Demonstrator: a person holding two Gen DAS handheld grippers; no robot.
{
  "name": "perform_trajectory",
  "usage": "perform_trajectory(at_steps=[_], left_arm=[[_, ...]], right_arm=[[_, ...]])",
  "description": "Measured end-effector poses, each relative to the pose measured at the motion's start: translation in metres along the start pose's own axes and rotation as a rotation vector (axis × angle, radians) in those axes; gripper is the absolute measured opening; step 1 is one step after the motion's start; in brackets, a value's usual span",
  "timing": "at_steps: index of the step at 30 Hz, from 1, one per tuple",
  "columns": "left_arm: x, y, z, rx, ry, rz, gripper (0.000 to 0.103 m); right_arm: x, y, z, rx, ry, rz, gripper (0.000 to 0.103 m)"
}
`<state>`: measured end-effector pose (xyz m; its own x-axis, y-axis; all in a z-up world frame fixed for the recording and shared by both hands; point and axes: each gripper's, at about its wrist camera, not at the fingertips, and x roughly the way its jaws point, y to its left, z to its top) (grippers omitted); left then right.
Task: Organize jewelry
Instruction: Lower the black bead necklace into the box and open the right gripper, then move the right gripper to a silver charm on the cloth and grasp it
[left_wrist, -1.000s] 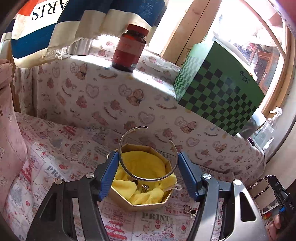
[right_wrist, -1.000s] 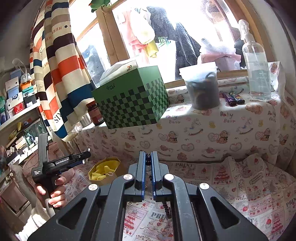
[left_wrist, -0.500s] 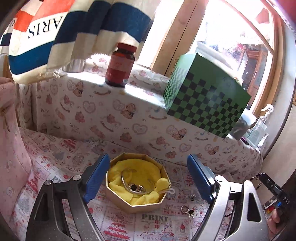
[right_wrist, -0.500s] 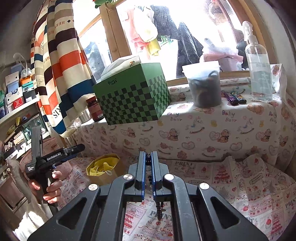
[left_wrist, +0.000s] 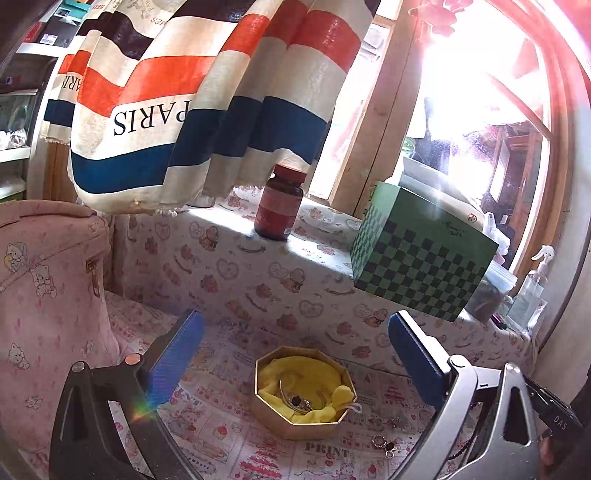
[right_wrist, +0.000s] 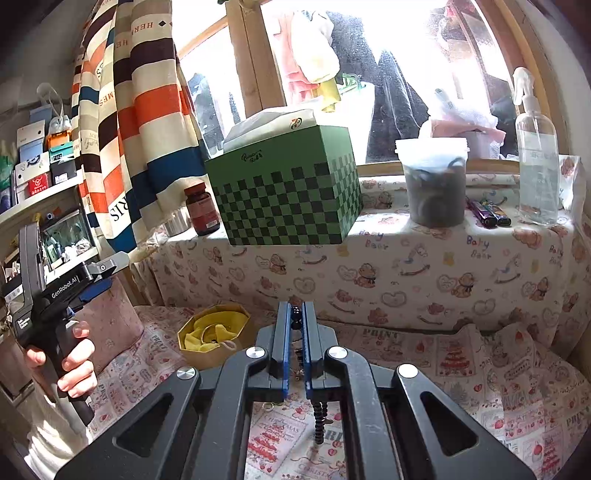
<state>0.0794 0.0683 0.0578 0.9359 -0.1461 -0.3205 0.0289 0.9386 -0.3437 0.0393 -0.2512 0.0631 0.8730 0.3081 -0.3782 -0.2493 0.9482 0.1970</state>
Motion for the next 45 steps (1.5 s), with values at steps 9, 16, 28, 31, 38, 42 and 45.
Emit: perform_trajectory(at_steps=[9,16,28,31,38,42,45], left_arm=[[0.001,0.014,0.002,-0.037,0.000,0.013,0.099],[-0.008,0.016,0.005,-0.057,-0.034,0.044,0.099],[-0.006,0.035,0.008,-0.123,-0.029,0.079,0.099],[-0.004,0.038,0.008,-0.137,-0.016,0.066,0.099],[-0.008,0.033,0.008,-0.122,-0.029,0.054,0.099],[-0.012,0.025,0.008,-0.096,-0.036,0.044,0.099],[-0.016,0.016,0.007,-0.059,-0.045,0.035,0.099]], right_arm=[[0.026,0.045,0.036,-0.036,-0.014,0.038,0.006],[0.058,0.086,0.063,-0.060,-0.014,0.106,0.006],[0.116,0.135,0.069,-0.082,0.042,0.141,0.006],[0.125,0.136,0.072,-0.069,0.063,0.141,0.007],[0.096,0.115,0.077,-0.047,-0.018,0.077,0.052],[0.069,0.096,0.074,-0.069,-0.053,0.037,0.053],[0.046,0.078,0.069,-0.067,-0.088,0.010,0.070]])
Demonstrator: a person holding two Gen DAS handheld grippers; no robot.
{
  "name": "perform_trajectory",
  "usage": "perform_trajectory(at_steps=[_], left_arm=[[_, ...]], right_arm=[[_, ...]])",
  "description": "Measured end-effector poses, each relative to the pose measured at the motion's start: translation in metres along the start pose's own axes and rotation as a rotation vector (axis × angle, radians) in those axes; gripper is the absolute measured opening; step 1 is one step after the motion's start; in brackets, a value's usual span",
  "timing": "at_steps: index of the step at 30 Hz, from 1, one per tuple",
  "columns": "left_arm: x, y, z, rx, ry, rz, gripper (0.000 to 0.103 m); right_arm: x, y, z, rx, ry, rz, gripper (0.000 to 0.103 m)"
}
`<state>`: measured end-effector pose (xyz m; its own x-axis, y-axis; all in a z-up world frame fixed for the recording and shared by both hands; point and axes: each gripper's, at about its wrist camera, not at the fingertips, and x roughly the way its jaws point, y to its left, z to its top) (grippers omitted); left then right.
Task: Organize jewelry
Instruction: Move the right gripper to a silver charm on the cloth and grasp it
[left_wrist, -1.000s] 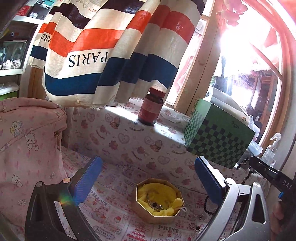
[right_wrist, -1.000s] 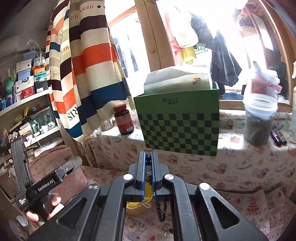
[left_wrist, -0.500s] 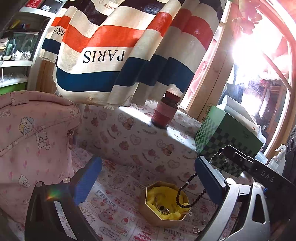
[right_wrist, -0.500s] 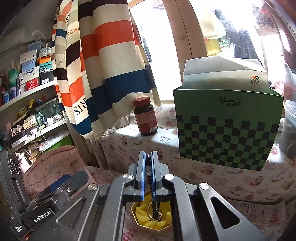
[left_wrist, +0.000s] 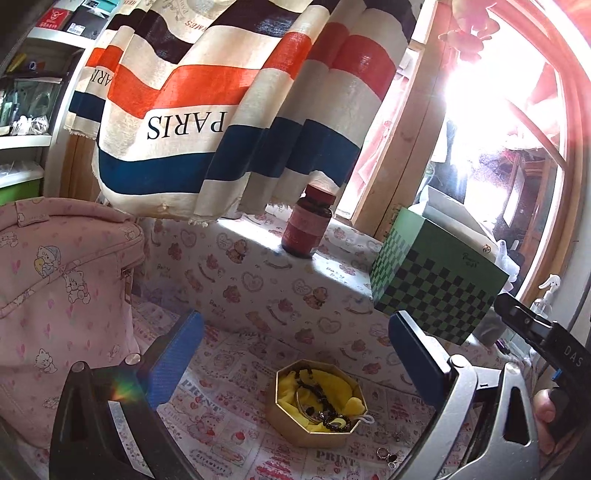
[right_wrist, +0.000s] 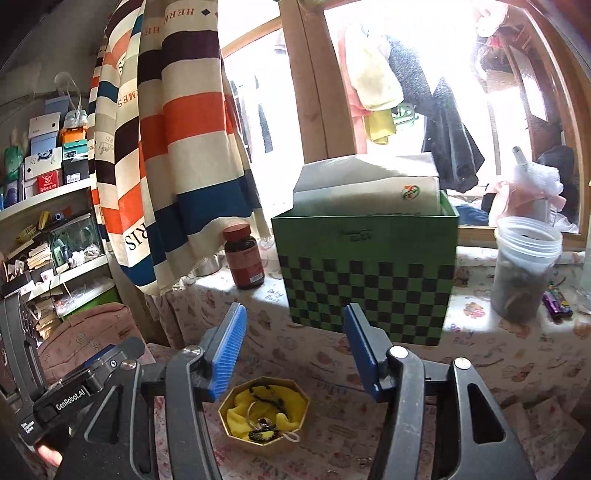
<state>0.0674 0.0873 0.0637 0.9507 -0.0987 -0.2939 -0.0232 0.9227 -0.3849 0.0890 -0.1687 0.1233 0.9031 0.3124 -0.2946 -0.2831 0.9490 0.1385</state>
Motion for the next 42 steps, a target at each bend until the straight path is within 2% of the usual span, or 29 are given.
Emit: perform_trajectory(at_steps=[4,5,6,11,15,20,32,37,38,42], left_arm=[[-0.006,-0.013,-0.004,0.039,-0.015,-0.006,0.100],[-0.006,-0.016,-0.005,0.049,-0.015,-0.008,0.100],[-0.006,-0.020,-0.007,0.058,-0.016,-0.005,0.101],[0.002,-0.038,-0.019,0.147,-0.016,0.050,0.102],[0.008,-0.043,-0.026,0.168,-0.002,0.076,0.102],[0.018,-0.047,-0.034,0.177,0.049,0.074,0.102],[0.038,-0.058,-0.053,0.254,0.100,0.130,0.102],[0.036,-0.059,-0.054,0.254,0.095,0.144,0.102],[0.036,-0.059,-0.055,0.255,0.084,0.159,0.102],[0.040,-0.055,-0.054,0.243,0.096,0.167,0.102]], right_arm=[[-0.028,-0.022,-0.009,0.022,-0.032,-0.021,0.080],[-0.033,-0.027,-0.012,0.026,-0.041,-0.023,0.086],[-0.038,-0.031,-0.015,0.031,-0.050,-0.027,0.089],[-0.041,-0.047,-0.030,0.026,-0.026,-0.052,0.089],[-0.026,-0.058,-0.045,0.035,0.016,-0.073,0.089],[0.000,-0.066,-0.062,0.029,0.097,-0.094,0.089],[0.046,-0.076,-0.098,0.075,0.285,-0.076,0.089],[0.068,-0.074,-0.114,0.086,0.414,-0.044,0.089],[0.071,-0.074,-0.117,0.086,0.429,-0.047,0.088],[0.080,-0.069,-0.124,0.073,0.487,-0.053,0.064]])
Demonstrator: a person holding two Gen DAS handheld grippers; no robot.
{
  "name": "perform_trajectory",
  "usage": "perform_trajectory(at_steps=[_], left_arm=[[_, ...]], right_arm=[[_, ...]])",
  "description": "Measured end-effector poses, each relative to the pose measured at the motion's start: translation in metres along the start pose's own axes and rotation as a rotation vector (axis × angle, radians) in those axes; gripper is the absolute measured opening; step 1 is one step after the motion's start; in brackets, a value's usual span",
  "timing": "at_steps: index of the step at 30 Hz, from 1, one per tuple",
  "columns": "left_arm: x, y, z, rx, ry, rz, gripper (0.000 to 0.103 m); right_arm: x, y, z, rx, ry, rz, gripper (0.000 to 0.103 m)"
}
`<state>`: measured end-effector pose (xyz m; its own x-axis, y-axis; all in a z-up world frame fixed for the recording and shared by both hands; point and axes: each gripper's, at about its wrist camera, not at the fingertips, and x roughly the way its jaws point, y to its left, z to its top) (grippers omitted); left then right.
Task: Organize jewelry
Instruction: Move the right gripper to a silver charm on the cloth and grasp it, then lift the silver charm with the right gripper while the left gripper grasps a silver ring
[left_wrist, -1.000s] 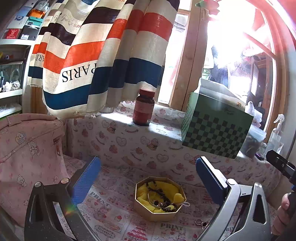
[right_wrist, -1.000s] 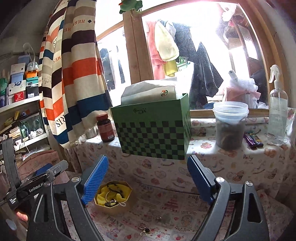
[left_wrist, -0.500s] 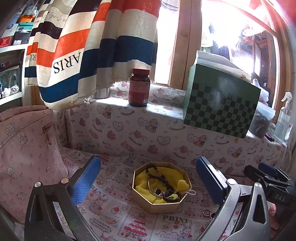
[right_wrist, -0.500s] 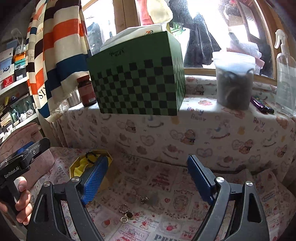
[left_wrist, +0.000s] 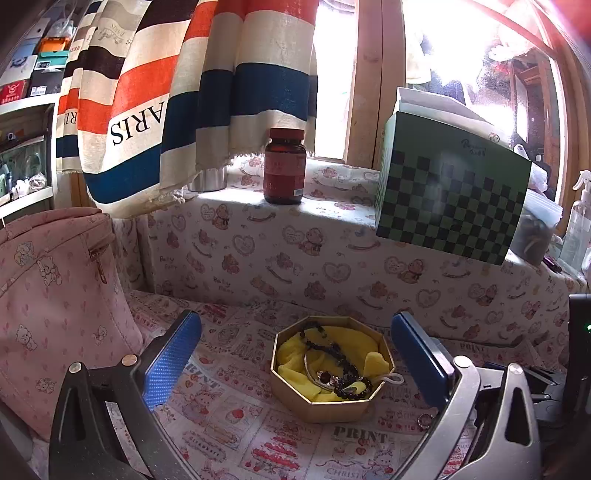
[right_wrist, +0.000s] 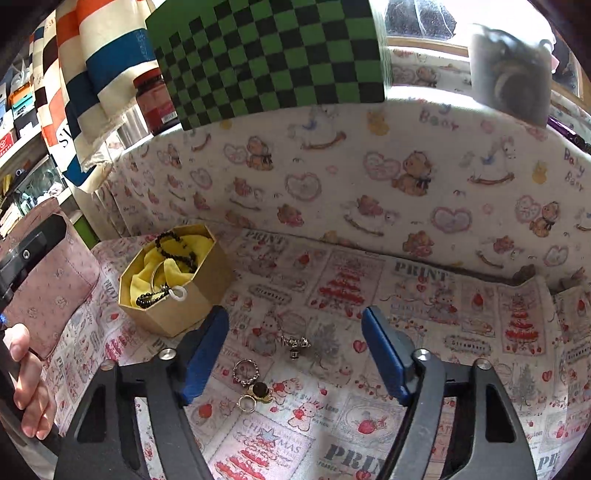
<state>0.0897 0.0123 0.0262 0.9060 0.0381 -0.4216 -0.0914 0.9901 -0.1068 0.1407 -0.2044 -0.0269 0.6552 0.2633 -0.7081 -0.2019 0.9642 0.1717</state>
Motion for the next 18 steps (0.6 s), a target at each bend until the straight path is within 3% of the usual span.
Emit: perform_trajectory(at_steps=[4,14,18], left_arm=[[0.002,0.002,0.000,-0.006,0.005,0.005,0.102],[0.009,0.001,-0.003,-0.006,0.027,0.014,0.102],[0.012,-0.003,-0.005,0.012,0.039,0.007,0.102]], right_arm=[[0.013,0.003,-0.003,-0.005,0.063,-0.003,0.039],[0.031,0.007,-0.006,-0.010,0.102,0.018,0.032],[0.035,0.009,-0.008,-0.015,0.123,0.010,0.021]])
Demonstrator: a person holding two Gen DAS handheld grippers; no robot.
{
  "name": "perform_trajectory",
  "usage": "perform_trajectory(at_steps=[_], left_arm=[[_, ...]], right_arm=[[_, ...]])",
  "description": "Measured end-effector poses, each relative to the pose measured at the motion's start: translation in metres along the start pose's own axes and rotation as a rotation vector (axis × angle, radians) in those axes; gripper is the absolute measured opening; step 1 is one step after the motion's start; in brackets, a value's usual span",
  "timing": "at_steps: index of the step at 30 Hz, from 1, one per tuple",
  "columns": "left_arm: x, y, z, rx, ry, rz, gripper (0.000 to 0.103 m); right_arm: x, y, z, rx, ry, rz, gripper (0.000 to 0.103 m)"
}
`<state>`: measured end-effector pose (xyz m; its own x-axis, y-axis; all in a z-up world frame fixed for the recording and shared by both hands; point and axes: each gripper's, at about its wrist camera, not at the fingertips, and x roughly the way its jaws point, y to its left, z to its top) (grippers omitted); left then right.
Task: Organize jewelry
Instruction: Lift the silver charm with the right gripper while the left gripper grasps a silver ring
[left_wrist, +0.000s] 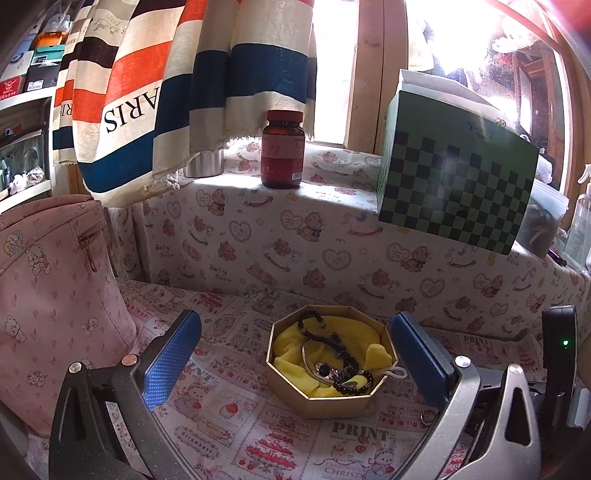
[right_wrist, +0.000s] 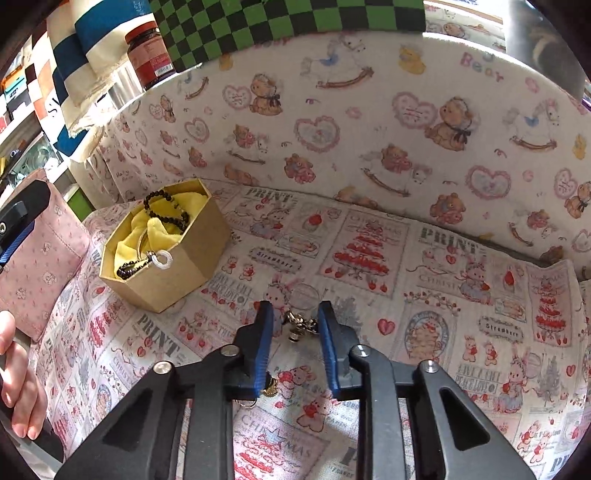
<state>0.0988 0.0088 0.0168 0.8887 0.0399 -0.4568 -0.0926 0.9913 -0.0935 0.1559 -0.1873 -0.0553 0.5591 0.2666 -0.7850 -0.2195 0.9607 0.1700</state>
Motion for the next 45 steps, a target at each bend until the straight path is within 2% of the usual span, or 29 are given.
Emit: perform_trajectory(at_steps=[6,13,19,26,30,32,37,45], left_arm=[[-0.004,-0.010,-0.004,0.042,-0.006,-0.014,0.102],[-0.011,-0.034,-0.011,0.118,0.044,-0.125,0.100],[0.003,-0.068,-0.032,0.209,0.191,-0.250,0.065],[0.025,-0.103,-0.049,0.237,0.359,-0.346,0.046],[0.032,-0.109,-0.054,0.259,0.375,-0.316,0.041],[0.035,-0.109,-0.053,0.248,0.385,-0.315,0.035],[0.042,-0.105,-0.050,0.199,0.453,-0.407,0.027],[0.049,-0.110,-0.052,0.205,0.502,-0.421,0.027]], right_arm=[[-0.018,-0.009,0.001,0.022,-0.054,0.010,0.021],[-0.065,-0.034,0.018,0.102,-0.147,0.040,0.021],[-0.095,-0.044,0.029,0.135,-0.210,0.012,0.021],[-0.107,-0.054,0.035,0.165,-0.211,0.000,0.021],[-0.116,-0.063,0.036,0.190,-0.231,0.011,0.021],[-0.118,-0.064,0.036,0.193,-0.234,0.008,0.021],[-0.119,-0.062,0.037,0.182,-0.231,-0.004,0.021],[-0.117,-0.060,0.037,0.174,-0.222,-0.008,0.021]])
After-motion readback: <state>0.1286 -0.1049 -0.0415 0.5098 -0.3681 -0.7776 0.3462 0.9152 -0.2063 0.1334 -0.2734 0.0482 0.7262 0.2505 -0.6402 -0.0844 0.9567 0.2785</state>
